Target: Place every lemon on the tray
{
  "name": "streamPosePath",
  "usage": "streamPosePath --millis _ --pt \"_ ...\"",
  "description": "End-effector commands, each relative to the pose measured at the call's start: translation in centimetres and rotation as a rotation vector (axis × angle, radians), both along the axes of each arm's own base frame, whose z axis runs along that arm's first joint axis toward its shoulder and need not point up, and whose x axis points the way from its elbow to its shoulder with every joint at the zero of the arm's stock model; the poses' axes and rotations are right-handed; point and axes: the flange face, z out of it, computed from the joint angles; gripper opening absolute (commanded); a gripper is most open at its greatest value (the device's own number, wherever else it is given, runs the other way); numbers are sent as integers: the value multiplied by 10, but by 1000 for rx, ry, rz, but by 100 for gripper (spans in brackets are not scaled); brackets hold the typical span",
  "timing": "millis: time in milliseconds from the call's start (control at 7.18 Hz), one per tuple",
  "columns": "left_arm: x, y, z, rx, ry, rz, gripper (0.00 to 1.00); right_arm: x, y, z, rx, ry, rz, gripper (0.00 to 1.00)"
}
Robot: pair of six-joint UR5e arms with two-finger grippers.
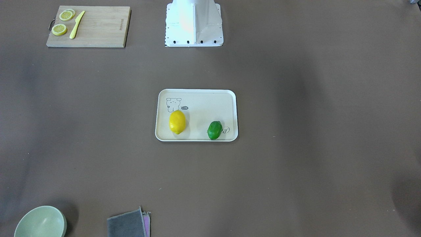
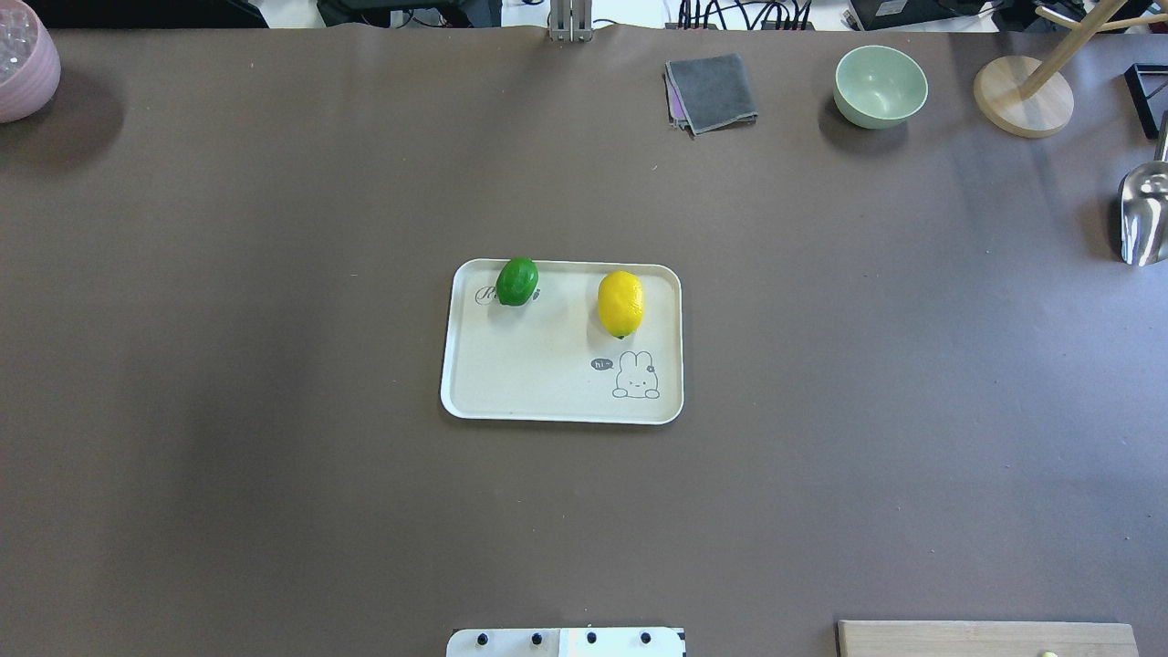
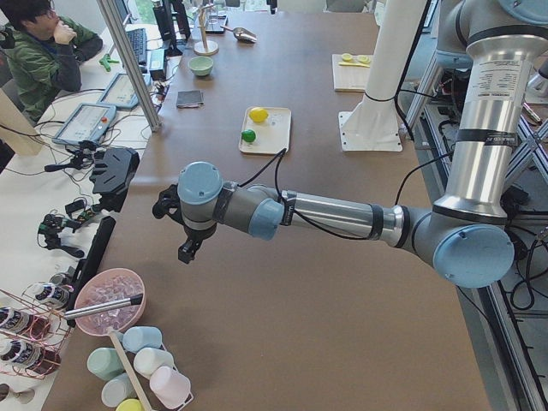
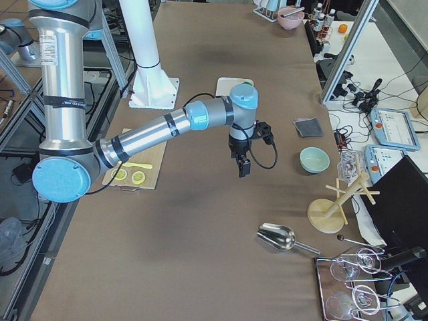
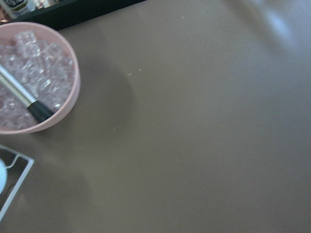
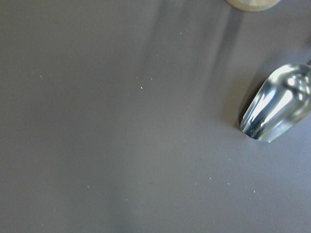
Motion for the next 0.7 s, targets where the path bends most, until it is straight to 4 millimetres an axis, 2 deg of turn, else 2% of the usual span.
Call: streamPosePath --millis 0,139,279,418,557 --pt "-30 53 38 -112 -21 -20 98 7 23 47 -80 -49 -43 100" --pt "-21 109 80 -295 8 -87 98 8 33 64 -137 -100 -35 100" --pt "-21 119 75 -258 7 -121 98 9 33 75 -161 -103 -30 100" --pt "-15 144 88 -213 1 -109 98 10 33 81 -173 -100 -27 100" --pt "-12 145 90 -223 2 -106 98 27 35 80 -164 -104 7 100"
